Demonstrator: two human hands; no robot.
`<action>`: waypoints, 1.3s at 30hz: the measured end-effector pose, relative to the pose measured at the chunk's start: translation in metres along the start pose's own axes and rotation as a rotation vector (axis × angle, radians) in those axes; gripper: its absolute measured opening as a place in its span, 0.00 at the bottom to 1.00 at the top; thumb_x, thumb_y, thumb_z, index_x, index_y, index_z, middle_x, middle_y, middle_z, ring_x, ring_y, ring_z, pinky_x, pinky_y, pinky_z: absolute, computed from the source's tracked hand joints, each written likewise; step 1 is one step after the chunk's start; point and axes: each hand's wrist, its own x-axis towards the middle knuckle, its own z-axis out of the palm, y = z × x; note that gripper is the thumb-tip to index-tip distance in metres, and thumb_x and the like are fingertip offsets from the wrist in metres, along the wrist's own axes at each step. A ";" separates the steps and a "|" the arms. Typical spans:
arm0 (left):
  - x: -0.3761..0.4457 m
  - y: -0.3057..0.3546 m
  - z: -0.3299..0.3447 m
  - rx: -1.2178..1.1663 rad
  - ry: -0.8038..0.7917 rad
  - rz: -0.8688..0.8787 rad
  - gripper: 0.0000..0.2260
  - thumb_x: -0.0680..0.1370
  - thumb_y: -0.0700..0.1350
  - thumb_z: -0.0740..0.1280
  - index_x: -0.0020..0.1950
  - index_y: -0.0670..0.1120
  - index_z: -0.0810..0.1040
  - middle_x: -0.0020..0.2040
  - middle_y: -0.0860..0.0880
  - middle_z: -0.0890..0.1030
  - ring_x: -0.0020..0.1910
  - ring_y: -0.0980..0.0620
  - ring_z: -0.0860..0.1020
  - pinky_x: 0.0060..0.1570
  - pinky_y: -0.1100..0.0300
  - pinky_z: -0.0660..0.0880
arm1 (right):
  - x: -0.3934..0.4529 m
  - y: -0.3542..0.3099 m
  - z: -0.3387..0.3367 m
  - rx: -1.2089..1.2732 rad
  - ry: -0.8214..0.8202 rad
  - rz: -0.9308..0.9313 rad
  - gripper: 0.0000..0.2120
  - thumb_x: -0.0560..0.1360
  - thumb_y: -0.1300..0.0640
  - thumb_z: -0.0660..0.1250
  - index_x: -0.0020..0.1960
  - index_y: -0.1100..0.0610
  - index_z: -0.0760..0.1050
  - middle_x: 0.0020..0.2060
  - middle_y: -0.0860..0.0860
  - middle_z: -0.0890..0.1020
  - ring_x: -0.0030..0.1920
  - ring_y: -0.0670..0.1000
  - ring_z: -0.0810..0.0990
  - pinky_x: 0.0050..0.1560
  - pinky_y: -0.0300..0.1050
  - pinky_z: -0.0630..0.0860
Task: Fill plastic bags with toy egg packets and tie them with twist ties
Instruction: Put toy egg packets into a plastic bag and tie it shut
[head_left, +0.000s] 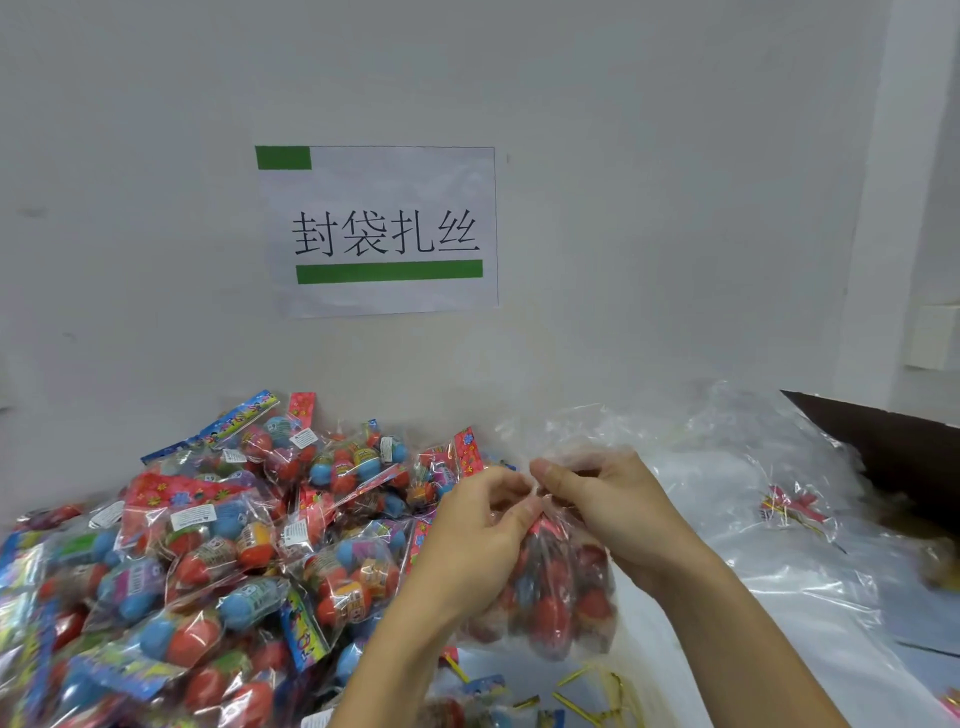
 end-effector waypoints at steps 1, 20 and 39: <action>0.000 0.001 -0.001 0.023 -0.014 -0.011 0.08 0.80 0.43 0.68 0.45 0.56 0.80 0.43 0.59 0.84 0.46 0.70 0.79 0.43 0.78 0.70 | 0.000 0.002 0.003 0.007 -0.005 -0.013 0.16 0.77 0.63 0.70 0.30 0.55 0.83 0.29 0.53 0.81 0.32 0.52 0.78 0.36 0.46 0.73; 0.001 0.003 0.008 -0.148 0.131 0.034 0.13 0.80 0.39 0.67 0.43 0.55 0.83 0.40 0.59 0.85 0.42 0.62 0.83 0.42 0.72 0.74 | -0.002 0.003 0.011 0.316 0.083 0.037 0.03 0.74 0.68 0.72 0.43 0.68 0.82 0.35 0.61 0.84 0.36 0.55 0.85 0.36 0.42 0.79; 0.002 0.004 -0.026 -0.125 0.500 0.047 0.14 0.79 0.37 0.69 0.36 0.51 0.78 0.33 0.50 0.81 0.29 0.57 0.74 0.28 0.66 0.70 | 0.005 0.022 -0.043 -0.639 -0.113 0.119 0.05 0.76 0.55 0.73 0.41 0.51 0.85 0.32 0.44 0.83 0.34 0.42 0.79 0.38 0.37 0.74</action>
